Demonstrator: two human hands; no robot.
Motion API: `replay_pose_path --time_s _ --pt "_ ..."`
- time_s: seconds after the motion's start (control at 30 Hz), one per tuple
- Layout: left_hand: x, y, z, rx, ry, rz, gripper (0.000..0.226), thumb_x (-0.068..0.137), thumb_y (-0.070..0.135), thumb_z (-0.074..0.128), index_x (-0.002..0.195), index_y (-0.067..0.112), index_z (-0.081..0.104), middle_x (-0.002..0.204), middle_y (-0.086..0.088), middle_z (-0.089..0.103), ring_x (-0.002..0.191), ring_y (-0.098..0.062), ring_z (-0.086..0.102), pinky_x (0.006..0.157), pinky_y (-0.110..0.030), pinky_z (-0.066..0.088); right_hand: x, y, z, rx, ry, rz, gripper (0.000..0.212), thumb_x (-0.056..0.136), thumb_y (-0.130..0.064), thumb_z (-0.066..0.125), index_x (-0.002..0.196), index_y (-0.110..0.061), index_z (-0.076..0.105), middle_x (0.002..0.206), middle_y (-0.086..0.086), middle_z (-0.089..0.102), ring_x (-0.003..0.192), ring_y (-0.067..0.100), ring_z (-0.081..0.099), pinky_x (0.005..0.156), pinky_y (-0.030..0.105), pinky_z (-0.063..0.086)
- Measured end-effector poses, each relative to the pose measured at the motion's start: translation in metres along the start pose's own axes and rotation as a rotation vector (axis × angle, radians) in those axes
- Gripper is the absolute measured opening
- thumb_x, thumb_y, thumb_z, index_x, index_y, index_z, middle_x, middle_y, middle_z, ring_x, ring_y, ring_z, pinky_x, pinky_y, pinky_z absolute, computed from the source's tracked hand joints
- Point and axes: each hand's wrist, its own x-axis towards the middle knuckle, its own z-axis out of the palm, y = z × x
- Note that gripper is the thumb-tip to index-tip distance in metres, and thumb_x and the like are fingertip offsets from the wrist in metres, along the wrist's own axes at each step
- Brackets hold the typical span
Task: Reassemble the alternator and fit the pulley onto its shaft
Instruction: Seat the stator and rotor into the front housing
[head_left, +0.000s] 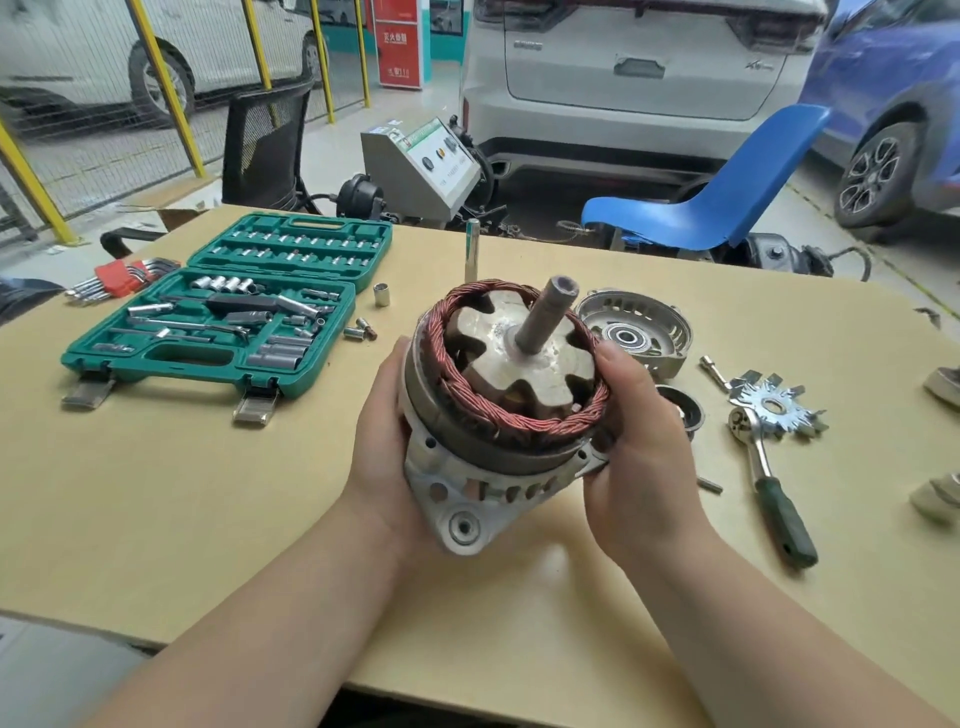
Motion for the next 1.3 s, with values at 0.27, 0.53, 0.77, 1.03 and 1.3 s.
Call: replay_pose_path --time_s 0.27,0.53,0.77,1.03,1.3 --pt "-0.01 0.002 0.003 0.068 -0.103 0.21 0.078 0.104 0.07 0.029 0.123 0.016 0.081 0.126 -0.017 0.077 0.118 -0.034 0.075 0.09 -0.039 0.063 0.0 0.003 -0.011 -0.045 0.018 -0.019 0.041 0.092 -0.045 0.069 0.109 -0.009 0.081 0.111 0.018 0.078 0.105 0.038 0.075 0.088 0.044 0.06" --pt "-0.013 0.001 0.003 0.176 -0.134 0.28 0.073 0.08 0.059 0.082 0.128 0.005 0.073 0.127 -0.026 0.073 0.118 -0.045 0.071 0.1 -0.056 0.06 -0.004 0.008 -0.022 -0.107 -0.036 -0.044 0.064 0.087 -0.053 0.077 0.131 -0.007 0.071 0.126 0.018 0.074 0.123 0.039 0.068 0.108 0.06 0.049" --pt "-0.013 -0.003 0.0 0.231 -0.028 0.282 0.078 0.085 0.045 0.069 0.139 -0.01 0.056 0.131 -0.034 0.067 0.124 -0.054 0.064 0.111 -0.07 0.048 -0.003 0.014 -0.034 -0.161 -0.051 -0.058 0.082 0.079 -0.057 0.083 0.137 -0.003 0.066 0.131 0.018 0.071 0.128 0.038 0.064 0.111 0.064 0.045" --pt "-0.015 -0.004 -0.007 0.306 -0.089 0.29 0.081 0.074 0.039 0.081 0.142 0.006 0.054 0.135 -0.023 0.069 0.124 -0.044 0.069 0.095 -0.05 0.063 0.001 0.011 -0.041 -0.208 -0.068 -0.127 0.064 0.085 -0.054 0.079 0.134 -0.015 0.071 0.131 0.01 0.073 0.128 0.031 0.066 0.109 0.061 0.049" --pt "-0.01 -0.007 -0.007 0.306 -0.038 0.376 0.073 0.073 0.032 0.079 0.137 0.004 0.057 0.126 -0.025 0.072 0.111 -0.044 0.074 0.088 -0.054 0.064 -0.006 -0.004 -0.037 -0.386 -0.078 -0.179 0.049 0.09 -0.045 0.068 0.134 -0.025 0.071 0.134 -0.002 0.072 0.132 0.021 0.063 0.108 0.053 0.051"
